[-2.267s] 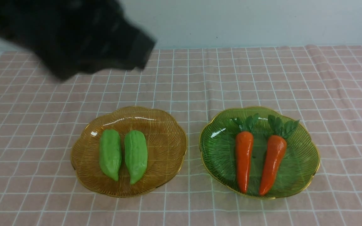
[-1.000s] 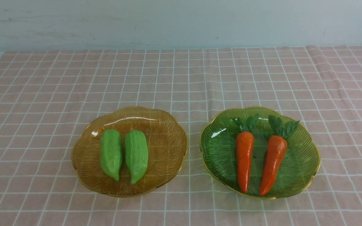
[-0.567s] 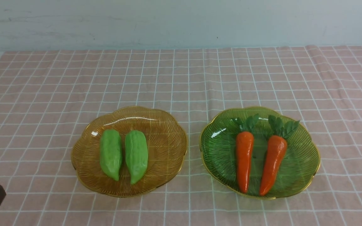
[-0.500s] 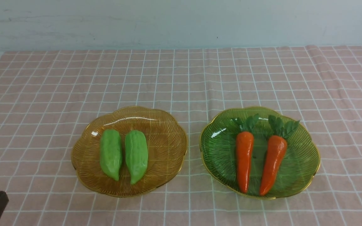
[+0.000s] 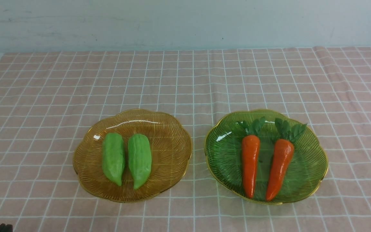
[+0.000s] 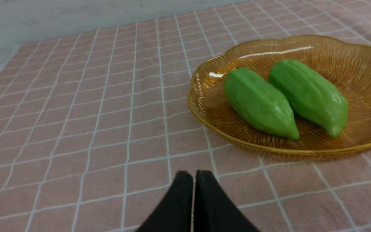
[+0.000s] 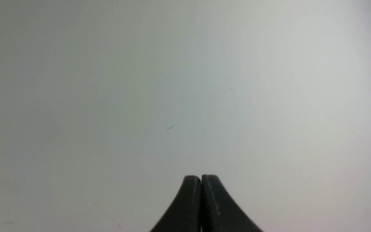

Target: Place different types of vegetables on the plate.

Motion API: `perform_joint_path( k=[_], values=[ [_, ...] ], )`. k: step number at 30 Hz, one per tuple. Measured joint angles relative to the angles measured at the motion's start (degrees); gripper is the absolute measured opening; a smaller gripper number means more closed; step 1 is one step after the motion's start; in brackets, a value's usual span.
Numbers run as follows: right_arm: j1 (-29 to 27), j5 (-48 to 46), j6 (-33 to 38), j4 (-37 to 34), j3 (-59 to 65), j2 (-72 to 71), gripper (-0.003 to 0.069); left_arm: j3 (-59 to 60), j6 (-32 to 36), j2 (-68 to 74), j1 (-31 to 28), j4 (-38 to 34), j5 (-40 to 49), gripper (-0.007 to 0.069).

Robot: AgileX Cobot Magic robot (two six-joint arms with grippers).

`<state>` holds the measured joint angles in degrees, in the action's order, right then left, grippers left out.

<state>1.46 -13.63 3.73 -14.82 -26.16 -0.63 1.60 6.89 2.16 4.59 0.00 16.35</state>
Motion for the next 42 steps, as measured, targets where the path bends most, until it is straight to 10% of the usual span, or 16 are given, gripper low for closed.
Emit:
perform_joint_path(
  k=[31, 42],
  values=[
    [-0.2, -3.8, 0.9, 7.6, 0.8, 0.0, -0.0015, 0.0, 0.2, 0.0, 0.0, 0.5, 0.0, -0.0004],
    [-3.6, -7.3, 1.1, 12.0, 23.5, 0.0, -0.0015, 0.0, 0.2, 0.0, 0.0, 0.5, 0.0, -0.0004]
  ],
)
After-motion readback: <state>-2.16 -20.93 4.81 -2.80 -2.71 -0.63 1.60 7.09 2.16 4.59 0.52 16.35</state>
